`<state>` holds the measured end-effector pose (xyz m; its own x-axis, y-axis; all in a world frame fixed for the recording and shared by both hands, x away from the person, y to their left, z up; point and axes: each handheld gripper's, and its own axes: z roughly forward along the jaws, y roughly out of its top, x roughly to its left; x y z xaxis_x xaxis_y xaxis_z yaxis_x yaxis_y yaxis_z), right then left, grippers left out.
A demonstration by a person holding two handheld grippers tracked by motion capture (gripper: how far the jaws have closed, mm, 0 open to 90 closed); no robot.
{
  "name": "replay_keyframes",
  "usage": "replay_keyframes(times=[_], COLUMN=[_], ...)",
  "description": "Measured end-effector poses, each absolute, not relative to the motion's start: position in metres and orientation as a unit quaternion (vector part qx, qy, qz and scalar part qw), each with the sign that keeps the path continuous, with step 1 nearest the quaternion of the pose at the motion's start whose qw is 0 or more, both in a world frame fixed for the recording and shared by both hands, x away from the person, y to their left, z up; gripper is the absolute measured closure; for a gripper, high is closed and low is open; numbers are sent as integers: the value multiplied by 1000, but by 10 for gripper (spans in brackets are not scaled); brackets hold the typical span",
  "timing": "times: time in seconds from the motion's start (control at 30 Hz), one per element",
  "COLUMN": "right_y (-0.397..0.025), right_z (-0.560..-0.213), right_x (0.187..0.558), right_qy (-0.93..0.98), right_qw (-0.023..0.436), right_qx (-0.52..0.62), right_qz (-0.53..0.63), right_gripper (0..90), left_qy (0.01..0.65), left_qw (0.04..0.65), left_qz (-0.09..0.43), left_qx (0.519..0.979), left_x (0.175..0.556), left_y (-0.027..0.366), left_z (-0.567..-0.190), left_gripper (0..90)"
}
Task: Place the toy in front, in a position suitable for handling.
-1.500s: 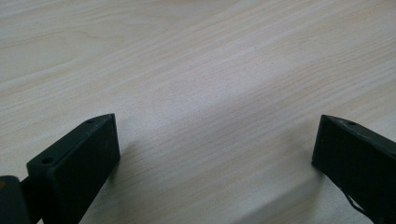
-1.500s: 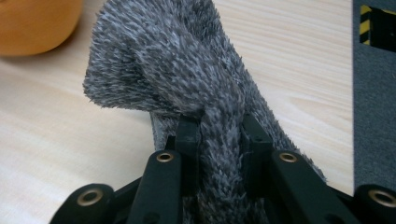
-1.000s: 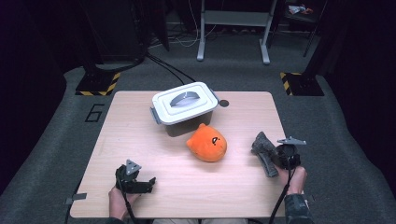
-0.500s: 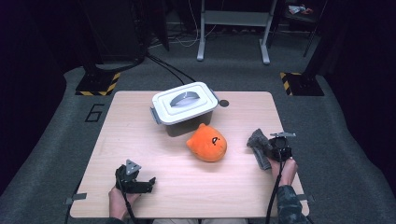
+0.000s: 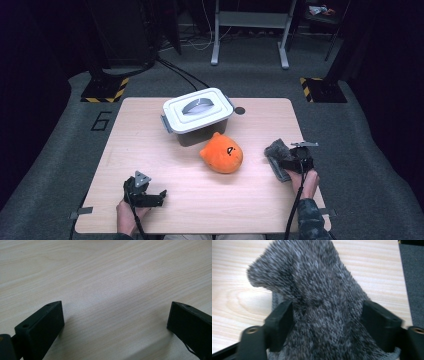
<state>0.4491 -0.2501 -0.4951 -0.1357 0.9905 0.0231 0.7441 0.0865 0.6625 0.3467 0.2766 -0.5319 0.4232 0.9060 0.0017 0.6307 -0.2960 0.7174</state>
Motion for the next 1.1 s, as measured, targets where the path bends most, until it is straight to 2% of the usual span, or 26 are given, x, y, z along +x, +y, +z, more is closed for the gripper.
replay_keyframes(times=[0.07, 0.43, 0.83, 1.1], right_y=[-253, -263, -263, -273], right_z=[-489, -478, -501, -521], right_x=[444, 409, 361, 349], right_qy=[704, 716, 728, 727], right_qw=[225, 217, 222, 219], right_qx=[609, 581, 568, 571], right_qz=[288, 319, 315, 312], right_gripper=[163, 61, 29, 22], left_qy=[495, 493, 491, 486], left_qw=[328, 326, 324, 351], left_qz=[210, 212, 212, 189], left_qx=[777, 779, 781, 777], left_x=[347, 347, 348, 352], left_y=[277, 277, 277, 272], left_z=[-532, -532, -531, -523], left_gripper=[5, 5, 1, 28])
